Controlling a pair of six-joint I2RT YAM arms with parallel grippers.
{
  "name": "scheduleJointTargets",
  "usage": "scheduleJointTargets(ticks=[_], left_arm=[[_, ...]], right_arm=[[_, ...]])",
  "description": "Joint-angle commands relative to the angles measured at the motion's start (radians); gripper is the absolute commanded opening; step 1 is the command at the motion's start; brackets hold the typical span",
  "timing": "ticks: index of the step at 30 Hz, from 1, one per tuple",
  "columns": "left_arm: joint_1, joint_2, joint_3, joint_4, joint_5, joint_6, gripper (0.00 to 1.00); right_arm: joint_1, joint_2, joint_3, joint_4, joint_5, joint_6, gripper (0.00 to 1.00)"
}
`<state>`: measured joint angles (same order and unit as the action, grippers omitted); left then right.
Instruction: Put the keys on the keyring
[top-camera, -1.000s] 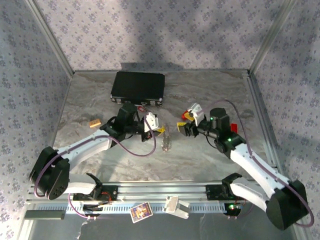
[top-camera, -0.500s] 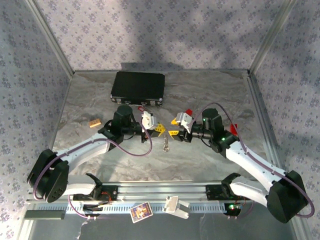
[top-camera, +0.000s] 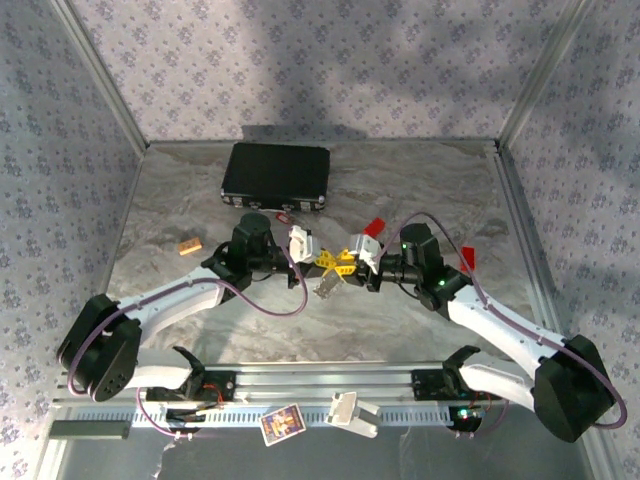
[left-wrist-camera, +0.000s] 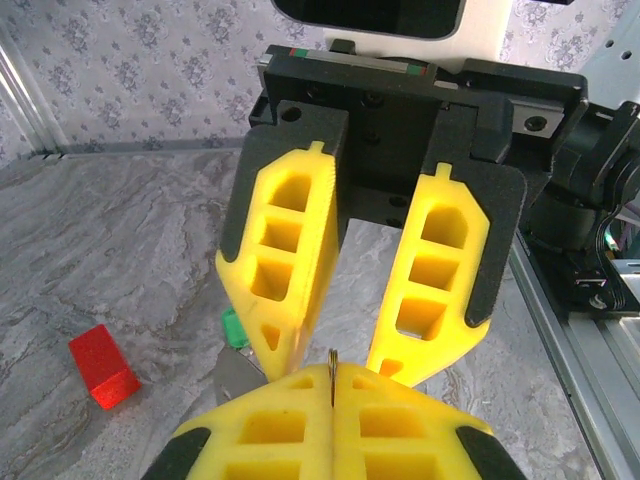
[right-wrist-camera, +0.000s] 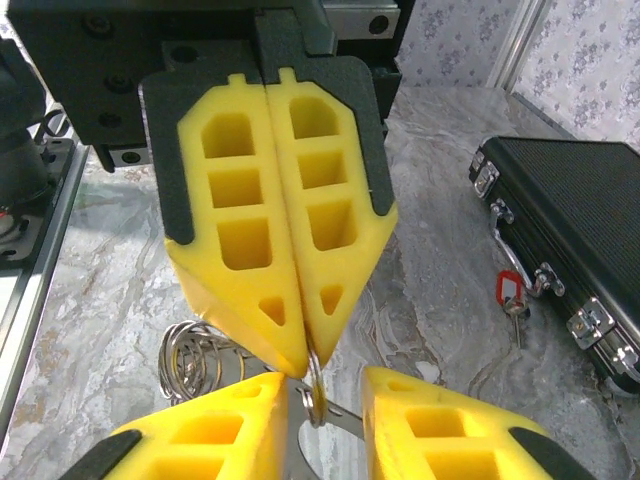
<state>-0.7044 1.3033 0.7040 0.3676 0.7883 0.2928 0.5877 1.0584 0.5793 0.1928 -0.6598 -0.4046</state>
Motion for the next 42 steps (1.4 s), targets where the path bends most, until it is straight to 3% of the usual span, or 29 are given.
scheduleJointTargets(ticks=[1, 6, 8, 9, 12, 16, 21, 28, 42], left_arm=[[-0.012, -0.004, -0.005, 0.069, 0.029, -0.017, 0.0], [-0.011, -0.01, -0.012, 0.08, 0.027, -0.026, 0.0], [-0.012, -0.015, -0.008, 0.063, 0.004, -0.021, 0.0], [-0.012, -0.017, -0.005, 0.044, -0.012, -0.012, 0.03], [-0.011, -0.039, 0.002, -0.046, -0.06, 0.034, 0.3], [-0.007, -0.092, -0.004, -0.166, -0.118, 0.104, 0.4], [-0.005, -0.13, -0.008, -0.247, -0.173, 0.152, 0.38], [-0.006, -0.074, 0.028, -0.334, -0.084, 0.205, 0.32], [-0.018, -0.069, 0.009, -0.281, -0.052, 0.194, 0.25]], right_arm=[[0.006, -0.009, -0.02, 0.033, -0.023, 0.013, 0.22], [0.015, -0.014, -0.003, 0.01, -0.033, 0.011, 0.03], [0.021, -0.019, 0.008, -0.013, -0.026, -0.001, 0.0], [0.022, -0.021, 0.014, -0.032, -0.016, -0.009, 0.0], [0.032, -0.033, 0.043, -0.11, 0.018, -0.043, 0.0], [0.047, -0.044, 0.083, -0.213, 0.073, -0.098, 0.0], [0.076, -0.028, 0.148, -0.318, 0.119, -0.152, 0.0], [0.096, -0.004, 0.184, -0.337, 0.123, -0.174, 0.0], [0.127, 0.031, 0.203, -0.336, 0.14, -0.183, 0.0]])
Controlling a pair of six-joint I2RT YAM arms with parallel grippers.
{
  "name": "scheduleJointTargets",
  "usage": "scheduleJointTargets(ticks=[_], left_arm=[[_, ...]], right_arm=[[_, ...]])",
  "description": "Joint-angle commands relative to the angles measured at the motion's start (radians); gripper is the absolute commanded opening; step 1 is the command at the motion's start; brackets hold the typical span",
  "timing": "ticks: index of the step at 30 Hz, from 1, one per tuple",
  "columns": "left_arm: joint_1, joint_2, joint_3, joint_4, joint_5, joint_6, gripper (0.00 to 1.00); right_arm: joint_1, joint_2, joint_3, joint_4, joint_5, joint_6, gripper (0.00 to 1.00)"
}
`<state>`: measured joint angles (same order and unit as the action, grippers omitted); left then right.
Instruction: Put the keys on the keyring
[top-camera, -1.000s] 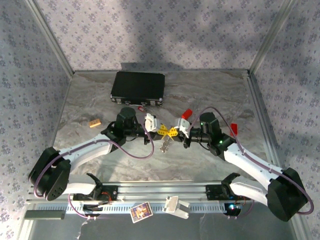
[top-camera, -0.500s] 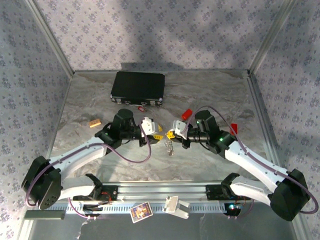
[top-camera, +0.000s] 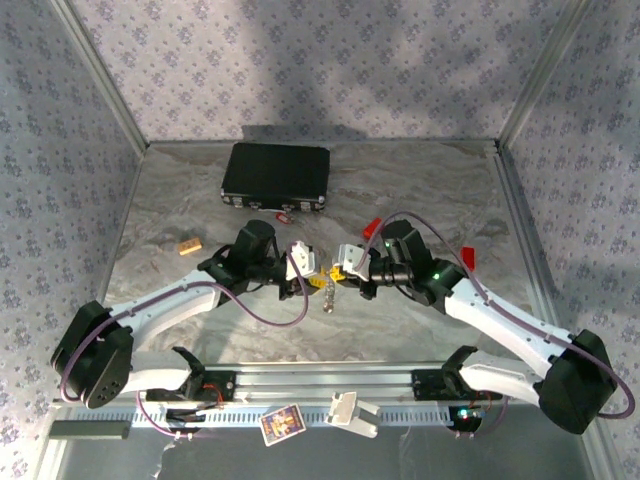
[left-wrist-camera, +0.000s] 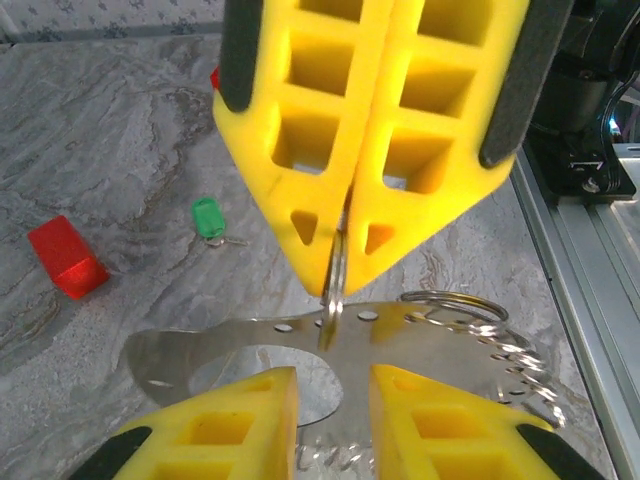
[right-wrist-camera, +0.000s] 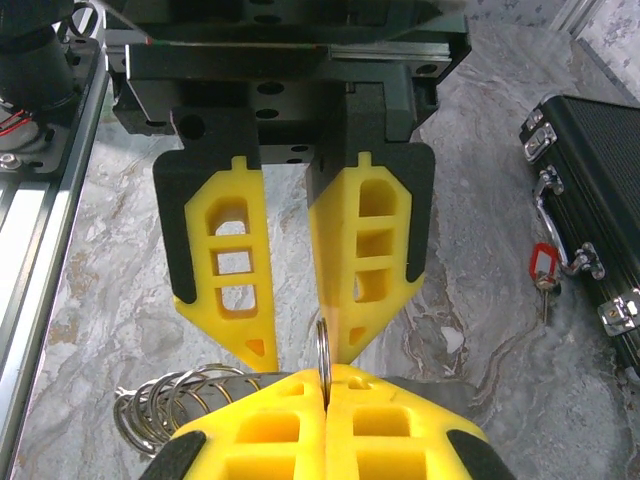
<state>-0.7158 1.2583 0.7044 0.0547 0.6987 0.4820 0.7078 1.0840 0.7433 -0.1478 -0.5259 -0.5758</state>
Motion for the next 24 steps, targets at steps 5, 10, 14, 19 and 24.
scheduleJointTargets(ticks=[5, 10, 14, 19, 24], left_arm=[[-0.007, -0.039, -0.005, 0.04, 0.03, -0.008, 0.25], [-0.007, -0.049, -0.019, 0.06, 0.019, -0.021, 0.21], [-0.007, -0.054, -0.026, 0.087, 0.019, -0.032, 0.2], [-0.007, -0.049, -0.026, 0.11, 0.027, -0.046, 0.18], [-0.008, -0.049, -0.028, 0.117, 0.031, -0.046, 0.16]], right_arm=[[0.009, 0.004, 0.034, 0.007, 0.005, -0.002, 0.0], [0.01, 0.004, 0.029, 0.007, 0.004, 0.003, 0.0], [0.009, 0.011, 0.031, 0.01, 0.006, 0.009, 0.0], [0.013, 0.014, 0.026, 0.039, -0.014, 0.026, 0.0], [0.012, 0.028, 0.03, 0.04, -0.017, 0.03, 0.0]])
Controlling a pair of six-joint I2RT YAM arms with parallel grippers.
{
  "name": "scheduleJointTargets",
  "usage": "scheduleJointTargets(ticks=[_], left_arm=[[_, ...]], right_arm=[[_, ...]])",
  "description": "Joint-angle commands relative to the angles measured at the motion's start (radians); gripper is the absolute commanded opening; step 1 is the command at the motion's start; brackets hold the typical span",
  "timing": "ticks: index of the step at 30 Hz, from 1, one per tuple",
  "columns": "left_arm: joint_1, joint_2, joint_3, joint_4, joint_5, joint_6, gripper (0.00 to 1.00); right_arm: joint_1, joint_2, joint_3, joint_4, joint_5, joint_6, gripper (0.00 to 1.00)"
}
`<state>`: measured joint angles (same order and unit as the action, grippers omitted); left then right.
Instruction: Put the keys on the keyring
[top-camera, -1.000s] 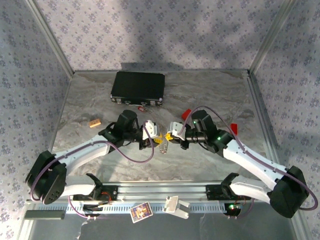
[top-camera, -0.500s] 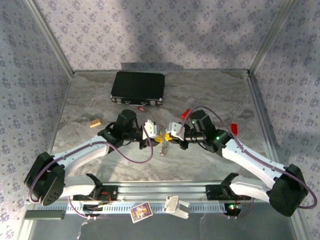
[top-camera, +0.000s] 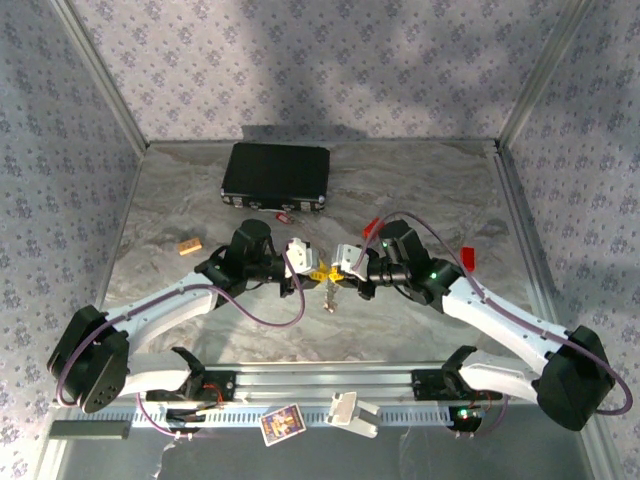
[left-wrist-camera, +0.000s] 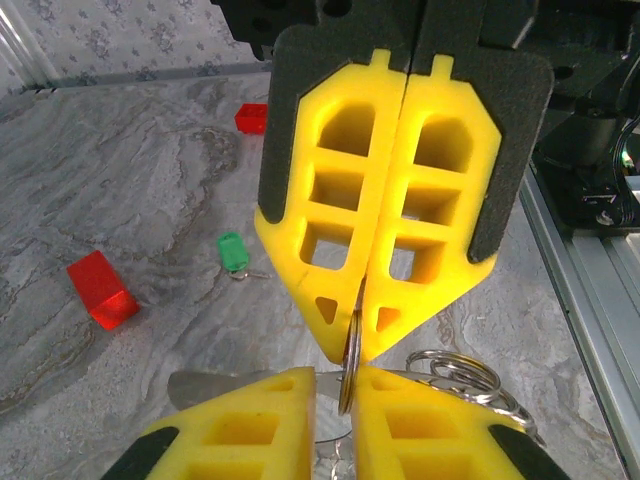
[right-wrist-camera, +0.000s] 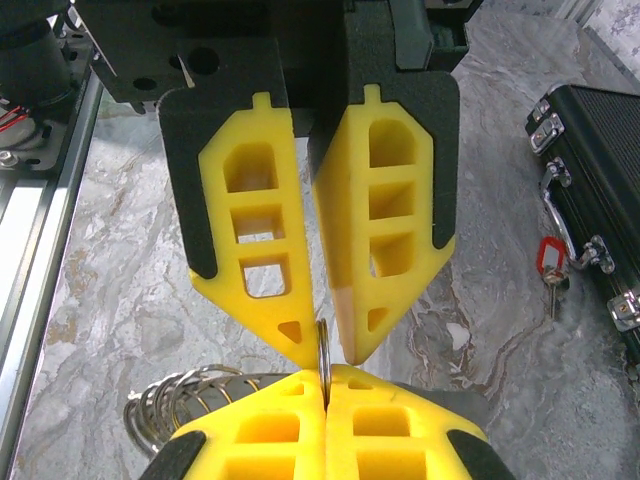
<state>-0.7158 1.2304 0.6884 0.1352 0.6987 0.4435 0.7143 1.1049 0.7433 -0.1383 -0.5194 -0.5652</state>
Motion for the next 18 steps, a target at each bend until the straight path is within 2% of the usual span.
scheduleJointTargets(ticks=[1, 5, 6, 7, 8, 10, 11, 13, 15, 18], left_arm=[[-0.007, -0.022, -0.012, 0.039, 0.032, -0.008, 0.14], [-0.008, -0.025, -0.014, 0.044, 0.025, -0.008, 0.01], [-0.008, -0.026, -0.015, 0.047, 0.015, -0.009, 0.0], [-0.008, -0.031, -0.015, 0.049, -0.002, -0.019, 0.0], [-0.007, -0.035, -0.015, 0.05, -0.024, -0.035, 0.0], [-0.011, -0.047, -0.004, 0.028, -0.112, -0.089, 0.0], [-0.014, -0.052, 0.006, 0.009, -0.171, -0.129, 0.0], [-0.017, -0.061, 0.037, -0.056, -0.296, -0.226, 0.0], [-0.021, -0.066, 0.066, -0.124, -0.391, -0.316, 0.0], [-0.028, -0.066, 0.114, -0.227, -0.453, -0.431, 0.0]], right_arm=[[0.007, 0.009, 0.031, 0.033, -0.028, 0.023, 0.0], [0.007, 0.011, 0.027, 0.041, -0.032, 0.028, 0.0], [0.005, 0.005, 0.022, 0.046, -0.025, 0.031, 0.05], [-0.001, -0.003, 0.012, 0.054, -0.012, 0.038, 0.19], [-0.009, -0.018, 0.004, 0.062, 0.002, 0.044, 0.27], [-0.04, -0.06, -0.021, 0.071, 0.027, 0.062, 0.38], [-0.059, -0.084, -0.033, 0.076, 0.04, 0.078, 0.41], [-0.09, -0.138, -0.057, 0.084, 0.077, 0.118, 0.44], [-0.095, -0.18, -0.07, 0.073, 0.099, 0.139, 0.44], [-0.059, -0.199, -0.054, 0.023, 0.047, 0.148, 0.4]])
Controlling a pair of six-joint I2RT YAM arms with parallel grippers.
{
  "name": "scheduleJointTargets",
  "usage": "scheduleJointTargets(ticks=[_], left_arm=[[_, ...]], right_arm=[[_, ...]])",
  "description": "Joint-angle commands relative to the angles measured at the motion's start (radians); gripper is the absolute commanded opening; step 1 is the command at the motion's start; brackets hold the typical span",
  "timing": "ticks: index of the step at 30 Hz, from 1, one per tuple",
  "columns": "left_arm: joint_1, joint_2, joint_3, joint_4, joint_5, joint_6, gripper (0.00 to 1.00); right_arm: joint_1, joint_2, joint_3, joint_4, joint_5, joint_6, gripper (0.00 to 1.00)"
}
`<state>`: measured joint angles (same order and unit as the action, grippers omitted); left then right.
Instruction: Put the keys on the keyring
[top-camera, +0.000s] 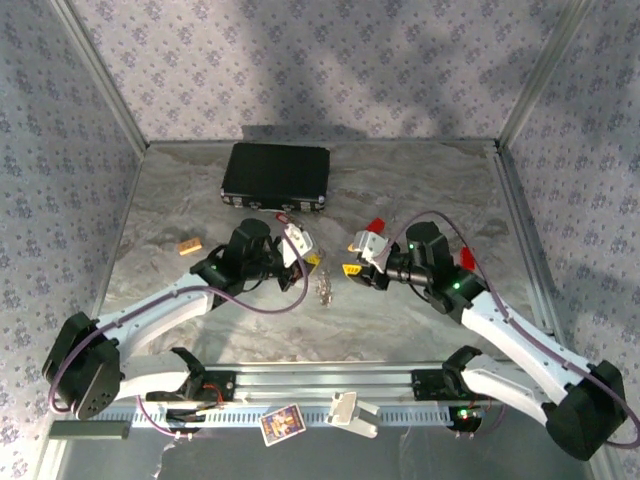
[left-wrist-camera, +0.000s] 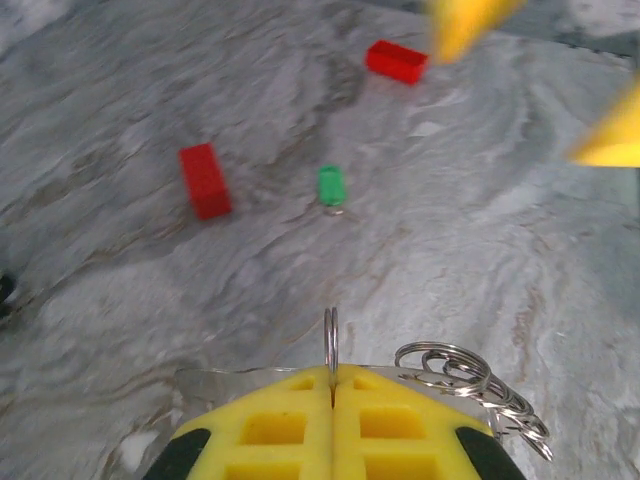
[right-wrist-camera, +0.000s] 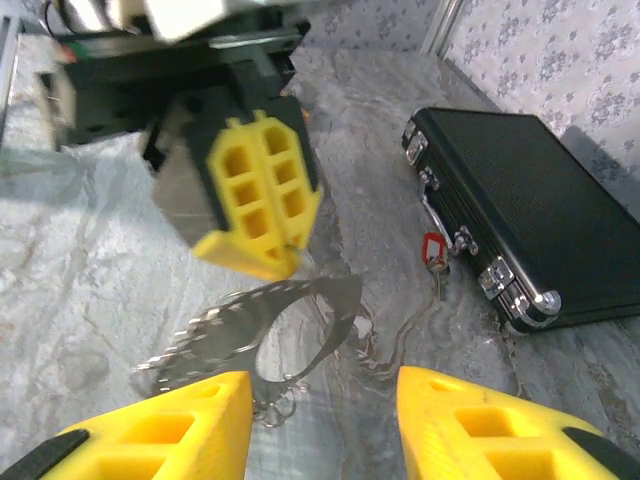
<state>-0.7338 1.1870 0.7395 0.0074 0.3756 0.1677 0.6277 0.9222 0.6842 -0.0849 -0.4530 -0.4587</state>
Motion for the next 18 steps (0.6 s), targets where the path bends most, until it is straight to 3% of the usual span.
scheduleJointTargets(ticks=[1, 4, 8, 13, 18], left_arm=[[-0.016, -0.022, 0.084, -0.134, -0.156, -0.195, 0.0], [-0.021, -0.011, 0.153, -0.241, -0.232, -0.344, 0.0], [-0.023, 0.023, 0.273, -0.408, -0.261, -0.499, 0.0], [-0.025, 0.081, 0.399, -0.583, -0.303, -0.727, 0.0], [-0.024, 0.157, 0.51, -0.735, -0.254, -0.953, 0.0]], right_arm=[[0.051, -0.014, 0.012, -0.042, -0.049, 0.042, 0.4], [0.165, 0.002, 0.007, 0.008, -0.068, 0.051, 0.35], [0.267, 0.022, -0.089, 0.272, -0.032, 0.121, 0.34], [0.305, 0.128, -0.132, 0.474, 0.092, 0.185, 0.32], [0.306, 0.234, -0.132, 0.611, 0.21, 0.221, 0.3]])
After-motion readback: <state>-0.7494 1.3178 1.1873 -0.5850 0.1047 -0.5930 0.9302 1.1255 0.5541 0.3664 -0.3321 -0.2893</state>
